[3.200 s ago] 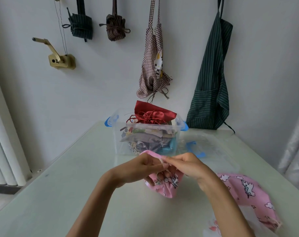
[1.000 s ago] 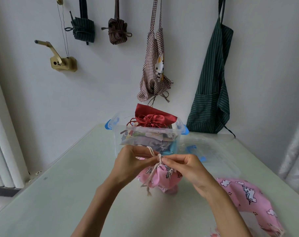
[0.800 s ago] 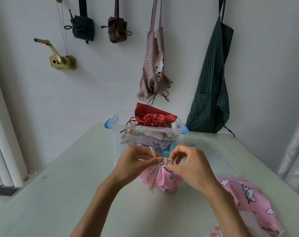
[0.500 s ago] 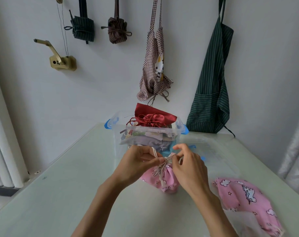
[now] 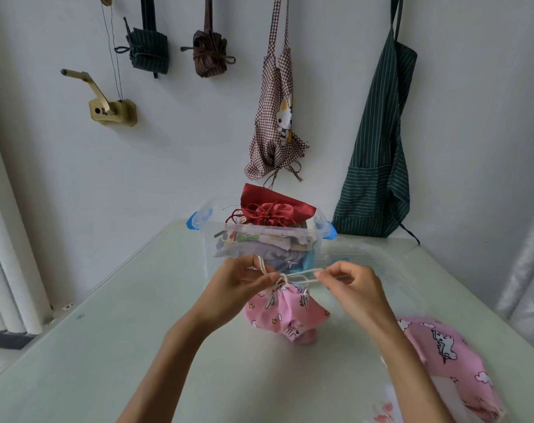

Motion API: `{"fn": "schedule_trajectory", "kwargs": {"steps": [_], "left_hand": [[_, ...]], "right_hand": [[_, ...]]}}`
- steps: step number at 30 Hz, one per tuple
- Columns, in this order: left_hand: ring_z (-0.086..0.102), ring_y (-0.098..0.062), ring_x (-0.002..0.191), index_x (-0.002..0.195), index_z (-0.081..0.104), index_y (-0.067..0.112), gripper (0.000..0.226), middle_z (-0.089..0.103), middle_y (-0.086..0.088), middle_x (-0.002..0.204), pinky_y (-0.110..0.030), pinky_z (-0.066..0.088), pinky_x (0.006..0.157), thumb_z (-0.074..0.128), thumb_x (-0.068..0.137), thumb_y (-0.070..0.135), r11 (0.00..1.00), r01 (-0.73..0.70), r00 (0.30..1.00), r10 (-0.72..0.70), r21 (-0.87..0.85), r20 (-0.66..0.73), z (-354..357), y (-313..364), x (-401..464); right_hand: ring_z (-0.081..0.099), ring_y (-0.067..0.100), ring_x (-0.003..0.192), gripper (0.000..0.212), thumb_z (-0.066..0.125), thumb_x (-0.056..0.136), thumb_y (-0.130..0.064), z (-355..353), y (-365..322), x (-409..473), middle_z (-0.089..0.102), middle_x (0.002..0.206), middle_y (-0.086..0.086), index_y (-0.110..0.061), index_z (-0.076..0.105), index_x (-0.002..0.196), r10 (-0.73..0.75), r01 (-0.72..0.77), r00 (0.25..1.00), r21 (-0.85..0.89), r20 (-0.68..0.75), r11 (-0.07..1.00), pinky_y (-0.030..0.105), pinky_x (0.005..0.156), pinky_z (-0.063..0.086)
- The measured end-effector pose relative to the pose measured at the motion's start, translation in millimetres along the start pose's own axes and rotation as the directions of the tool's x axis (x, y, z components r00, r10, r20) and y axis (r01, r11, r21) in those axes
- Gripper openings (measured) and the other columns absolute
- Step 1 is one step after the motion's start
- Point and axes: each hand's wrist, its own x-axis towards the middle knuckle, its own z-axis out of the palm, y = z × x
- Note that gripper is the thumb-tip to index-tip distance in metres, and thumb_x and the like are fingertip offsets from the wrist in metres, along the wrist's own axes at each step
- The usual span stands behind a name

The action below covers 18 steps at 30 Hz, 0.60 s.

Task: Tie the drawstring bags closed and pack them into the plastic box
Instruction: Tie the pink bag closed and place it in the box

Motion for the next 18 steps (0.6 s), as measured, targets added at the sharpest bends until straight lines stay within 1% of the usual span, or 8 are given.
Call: {"fn": "schedule_trajectory", "kwargs": {"steps": [2, 3, 5, 7, 9, 12, 15, 18], "left_hand": [[0.072, -0.019, 0.086, 0.087, 0.064, -0.001, 0.016, 0.075, -0.006, 0.089, -0.041, 0.056, 0.086, 0.065, 0.086, 0.015, 1.0, -0.007, 1.0, 0.007, 0.008, 0.009, 4.0, 0.6, 0.1], [0.072, -0.019, 0.086, 0.086, 0.064, 0.0, 0.015, 0.075, -0.006, 0.089, -0.041, 0.056, 0.086, 0.065, 0.086, 0.016, 1.0, -0.013, 1.0, 0.013, 0.004, 0.011, 5.0, 1.0, 0.1], [0.071, -0.019, 0.087, 0.085, 0.064, 0.001, 0.016, 0.075, -0.006, 0.089, -0.039, 0.056, 0.085, 0.064, 0.086, 0.017, 1.0, -0.024, 1.0, 0.024, -0.013, 0.008, 4.6, 2.0, -0.1], [0.071, -0.019, 0.088, 0.087, 0.064, -0.001, 0.019, 0.075, -0.006, 0.09, -0.035, 0.057, 0.084, 0.064, 0.085, 0.018, 0.999, -0.031, 0.999, 0.031, -0.022, 0.015, 4.3, 2.5, -0.5], [0.071, -0.018, 0.088, 0.089, 0.064, -0.004, 0.023, 0.075, -0.006, 0.091, -0.03, 0.056, 0.083, 0.063, 0.084, 0.019, 0.999, -0.039, 0.998, 0.04, -0.031, 0.043, 5.7, 3.7, -1.1], [0.071, -0.018, 0.089, 0.092, 0.062, -0.007, 0.031, 0.074, -0.008, 0.094, -0.029, 0.056, 0.084, 0.062, 0.083, 0.023, 0.998, -0.039, 0.998, 0.042, -0.046, 0.054, 7.3, 4.2, -1.1], [0.071, -0.017, 0.091, 0.09, 0.061, -0.003, 0.021, 0.074, -0.006, 0.094, -0.033, 0.056, 0.086, 0.061, 0.088, 0.018, 0.999, -0.032, 0.998, 0.033, -0.016, 0.047, 7.2, 1.7, -0.2], [0.069, -0.016, 0.094, 0.091, 0.059, -0.001, 0.021, 0.073, -0.005, 0.095, -0.034, 0.055, 0.086, 0.057, 0.091, 0.02, 1.0, -0.03, 0.999, 0.03, -0.004, 0.04, 10.5, 1.8, -0.5]], "right_hand": [[0.065, 0.012, 0.077, 0.017, 0.06, 0.088, -0.02, 0.2, -7.6, -0.6, 0.073, 0.081, 0.003, -0.009, 0.069, 0.08, 0.056, -0.101, 0.988, 0.325, 0.145, 0.94, 0.022, 0.067, 0.041], [0.066, 0.012, 0.075, 0.018, 0.057, 0.089, -0.018, -0.6, -12.3, -2.1, 0.073, 0.081, 0.004, -0.008, 0.069, 0.081, 0.08, -0.211, 0.959, 0.496, 0.272, 0.842, 0.024, 0.07, 0.041], [0.063, 0.011, 0.066, 0.019, 0.055, 0.088, -0.018, -2.7, -14.7, -3.9, 0.07, 0.074, 0.003, -0.009, 0.066, 0.076, 0.123, -0.37, 0.907, 0.621, 0.403, 0.691, 0.025, 0.068, 0.04], [0.054, 0.01, 0.06, 0.019, 0.057, 0.088, -0.022, -3.6, -9.6, -1.7, 0.064, 0.064, -0.001, -0.013, 0.062, 0.071, 0.174, -0.324, 0.929, 0.49, 0.327, 0.809, 0.025, 0.063, 0.036], [0.041, 0.009, 0.054, 0.022, 0.06, 0.087, -0.025, -4.5, -8.0, -0.2, 0.054, 0.054, -0.004, -0.015, 0.058, 0.068, 0.129, -0.195, 0.97, 0.339, 0.206, 0.92, 0.024, 0.058, 0.03], [0.026, 0.009, 0.046, 0.025, 0.063, 0.085, -0.026, -8.6, -12.7, -0.8, 0.033, 0.047, -0.005, -0.015, 0.055, 0.064, 0.055, -0.149, 0.972, 0.413, 0.23, 0.898, 0.025, 0.054, 0.022], [0.042, 0.007, 0.05, 0.023, 0.073, 0.078, -0.023, -9.3, -10.6, -1.2, 0.05, 0.051, -0.005, -0.014, 0.057, 0.064, -0.042, 0.031, 0.99, 0.09, 0.133, 0.995, 0.021, 0.056, 0.034], [0.049, -0.001, 0.048, 0.009, 0.073, 0.077, -0.019, -10.7, -11.3, -0.9, 0.06, 0.054, -0.005, -0.024, 0.065, 0.076, -0.129, 0.135, 0.99, -0.104, 0.055, 0.985, 0.013, 0.051, 0.037]]}}
